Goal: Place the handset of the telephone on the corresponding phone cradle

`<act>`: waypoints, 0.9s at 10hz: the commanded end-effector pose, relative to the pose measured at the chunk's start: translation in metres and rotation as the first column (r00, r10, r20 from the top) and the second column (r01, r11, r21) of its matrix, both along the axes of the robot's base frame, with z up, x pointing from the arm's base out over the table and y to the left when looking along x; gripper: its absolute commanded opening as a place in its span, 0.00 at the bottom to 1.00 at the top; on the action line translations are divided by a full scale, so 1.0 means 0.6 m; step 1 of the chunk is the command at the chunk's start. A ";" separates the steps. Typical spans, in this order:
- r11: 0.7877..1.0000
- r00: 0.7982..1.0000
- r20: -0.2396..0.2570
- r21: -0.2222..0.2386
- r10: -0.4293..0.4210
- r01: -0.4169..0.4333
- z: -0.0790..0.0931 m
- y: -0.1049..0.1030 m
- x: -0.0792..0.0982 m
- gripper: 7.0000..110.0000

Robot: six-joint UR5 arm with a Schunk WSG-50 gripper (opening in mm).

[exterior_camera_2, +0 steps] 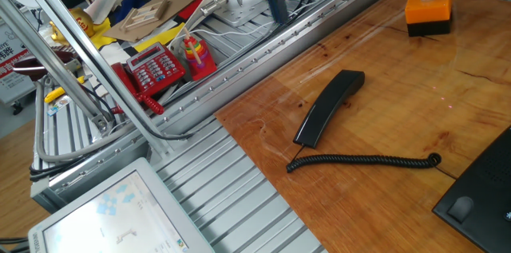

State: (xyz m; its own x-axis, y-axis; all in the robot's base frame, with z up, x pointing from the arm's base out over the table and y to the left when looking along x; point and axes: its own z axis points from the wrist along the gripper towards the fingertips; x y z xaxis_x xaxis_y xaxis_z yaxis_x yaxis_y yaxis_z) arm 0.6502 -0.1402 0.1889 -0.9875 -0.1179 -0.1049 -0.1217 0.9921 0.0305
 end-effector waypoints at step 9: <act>0.996 0.999 -0.045 -0.086 -0.016 0.012 -0.165 -0.050 -0.007 0.00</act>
State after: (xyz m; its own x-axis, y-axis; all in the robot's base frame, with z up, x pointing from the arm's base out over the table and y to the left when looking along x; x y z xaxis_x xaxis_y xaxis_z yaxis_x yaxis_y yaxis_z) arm 0.6429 -0.1597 0.0934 -0.9899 -0.1370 -0.0364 -0.1365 0.9905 -0.0166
